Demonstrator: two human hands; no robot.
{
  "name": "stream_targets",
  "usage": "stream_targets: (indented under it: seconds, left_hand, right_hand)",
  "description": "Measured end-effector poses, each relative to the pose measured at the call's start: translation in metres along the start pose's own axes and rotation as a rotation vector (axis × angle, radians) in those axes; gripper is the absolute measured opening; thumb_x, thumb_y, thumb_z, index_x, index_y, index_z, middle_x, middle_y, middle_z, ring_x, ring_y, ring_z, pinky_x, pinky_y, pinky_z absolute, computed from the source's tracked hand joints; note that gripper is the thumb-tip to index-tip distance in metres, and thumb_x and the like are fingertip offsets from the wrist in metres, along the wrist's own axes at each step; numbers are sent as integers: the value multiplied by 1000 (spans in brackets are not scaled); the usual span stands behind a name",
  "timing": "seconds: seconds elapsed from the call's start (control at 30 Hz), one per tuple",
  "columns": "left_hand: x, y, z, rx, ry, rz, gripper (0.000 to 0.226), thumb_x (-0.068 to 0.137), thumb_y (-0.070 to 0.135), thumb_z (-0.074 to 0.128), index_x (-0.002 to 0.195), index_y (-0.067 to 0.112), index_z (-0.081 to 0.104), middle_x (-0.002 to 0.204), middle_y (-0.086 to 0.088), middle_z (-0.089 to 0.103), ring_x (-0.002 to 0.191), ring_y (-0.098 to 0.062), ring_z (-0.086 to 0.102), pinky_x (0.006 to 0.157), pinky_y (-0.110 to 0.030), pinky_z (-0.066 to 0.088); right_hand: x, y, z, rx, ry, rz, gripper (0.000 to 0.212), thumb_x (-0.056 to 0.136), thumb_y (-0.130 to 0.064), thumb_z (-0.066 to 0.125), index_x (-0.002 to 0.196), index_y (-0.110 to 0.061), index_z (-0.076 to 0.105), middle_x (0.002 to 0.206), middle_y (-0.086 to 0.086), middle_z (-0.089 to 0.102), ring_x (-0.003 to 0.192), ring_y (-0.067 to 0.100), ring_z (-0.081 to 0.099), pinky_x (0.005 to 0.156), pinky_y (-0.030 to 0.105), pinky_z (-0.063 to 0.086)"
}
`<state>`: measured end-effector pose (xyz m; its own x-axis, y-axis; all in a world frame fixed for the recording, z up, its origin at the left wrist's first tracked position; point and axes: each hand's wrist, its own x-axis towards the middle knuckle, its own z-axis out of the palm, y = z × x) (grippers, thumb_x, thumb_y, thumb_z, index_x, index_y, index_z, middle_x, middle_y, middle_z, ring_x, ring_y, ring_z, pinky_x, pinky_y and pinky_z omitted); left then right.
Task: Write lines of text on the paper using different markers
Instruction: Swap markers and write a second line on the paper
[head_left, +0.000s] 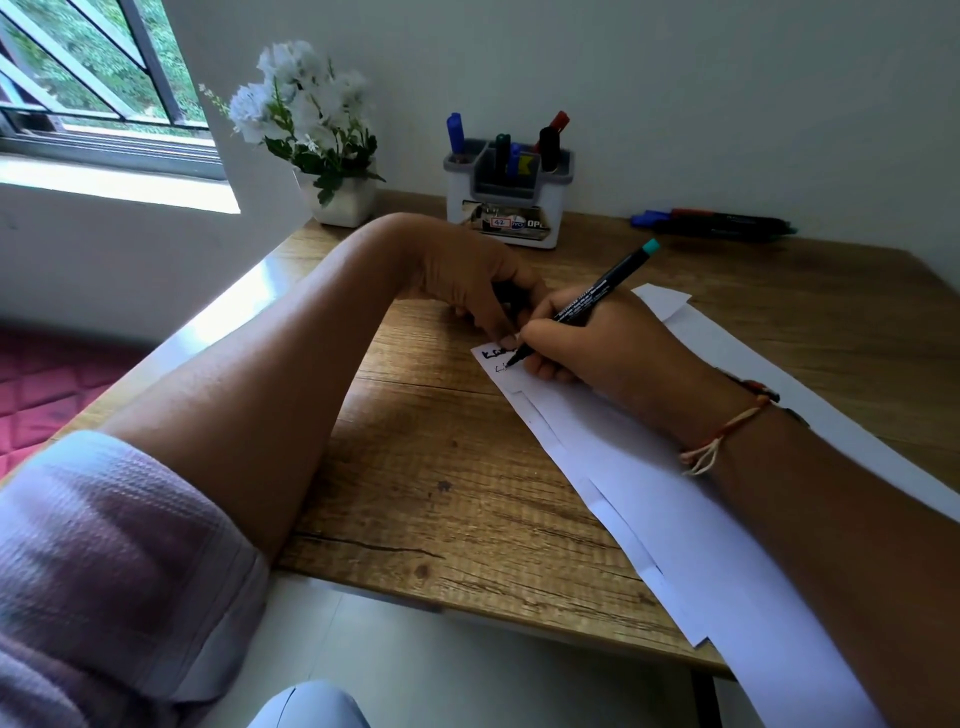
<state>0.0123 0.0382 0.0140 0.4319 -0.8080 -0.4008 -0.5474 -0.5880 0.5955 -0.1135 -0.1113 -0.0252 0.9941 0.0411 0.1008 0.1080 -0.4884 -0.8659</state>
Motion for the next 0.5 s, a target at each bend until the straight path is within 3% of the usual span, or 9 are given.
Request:
stream_targets:
  seconds: [0.5]
  left_hand:
    - [-1,-1,1,-3,18,-2,41,85,4,71,123,17,61,118,-14,65,112,-53,52,100,-66,39]
  right_hand:
    - [2,2,-1,13,42,41,13,89,-18,65,79,-15,73,70,4,75,64,10,71,57,18,52]
